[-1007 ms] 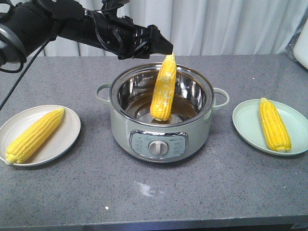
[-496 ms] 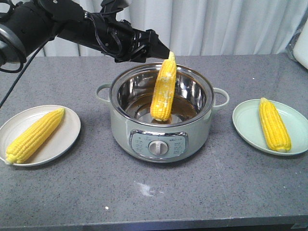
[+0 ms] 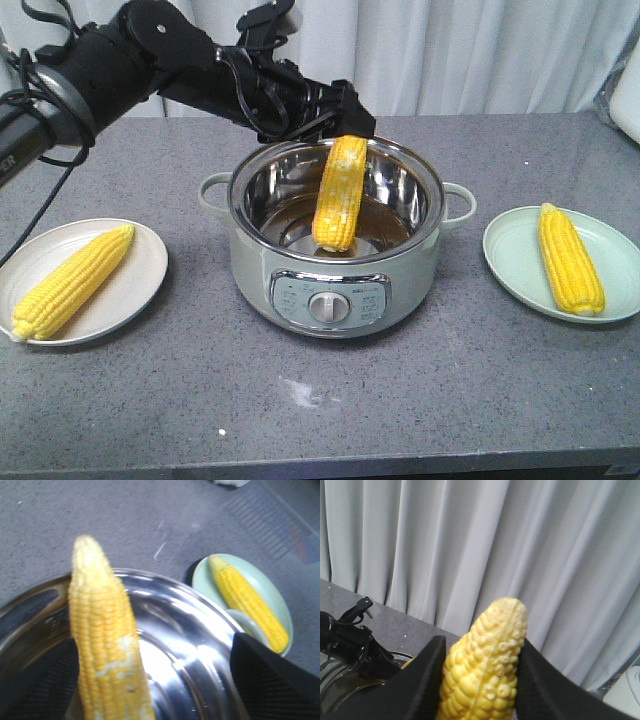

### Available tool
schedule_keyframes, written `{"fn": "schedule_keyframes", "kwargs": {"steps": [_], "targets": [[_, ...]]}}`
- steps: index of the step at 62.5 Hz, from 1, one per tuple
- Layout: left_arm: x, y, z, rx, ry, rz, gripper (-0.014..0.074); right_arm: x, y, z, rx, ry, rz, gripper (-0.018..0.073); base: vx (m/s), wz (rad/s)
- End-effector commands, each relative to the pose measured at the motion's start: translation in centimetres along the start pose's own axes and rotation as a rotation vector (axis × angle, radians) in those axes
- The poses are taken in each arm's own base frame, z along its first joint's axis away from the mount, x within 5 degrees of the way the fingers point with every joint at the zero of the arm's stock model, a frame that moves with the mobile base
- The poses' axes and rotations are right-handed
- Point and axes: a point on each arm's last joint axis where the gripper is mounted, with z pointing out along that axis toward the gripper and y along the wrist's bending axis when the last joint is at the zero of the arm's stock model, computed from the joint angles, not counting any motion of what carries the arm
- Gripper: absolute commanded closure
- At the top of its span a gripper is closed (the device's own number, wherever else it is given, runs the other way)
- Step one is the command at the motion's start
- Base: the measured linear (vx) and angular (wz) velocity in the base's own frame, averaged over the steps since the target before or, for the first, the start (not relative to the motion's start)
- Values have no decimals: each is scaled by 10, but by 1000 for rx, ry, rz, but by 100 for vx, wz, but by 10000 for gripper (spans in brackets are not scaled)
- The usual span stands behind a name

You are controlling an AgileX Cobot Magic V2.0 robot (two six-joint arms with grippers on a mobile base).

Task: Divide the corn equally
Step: 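Reach the left gripper to the last corn cob in the pot, grasp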

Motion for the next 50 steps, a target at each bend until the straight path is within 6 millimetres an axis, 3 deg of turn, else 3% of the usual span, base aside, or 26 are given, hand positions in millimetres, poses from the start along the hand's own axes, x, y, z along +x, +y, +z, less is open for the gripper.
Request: {"fn": "schedule_keyframes", "kwargs": {"steps": [1,50], "targets": [[-21,-18,-25,11,-127,15,-1,-9,0,-7,29,-81,-8,563,0,0],[-7,-6,9,1,-80,-31,3,-8,0,-7,25,-70,-9,561,0,0]]}}
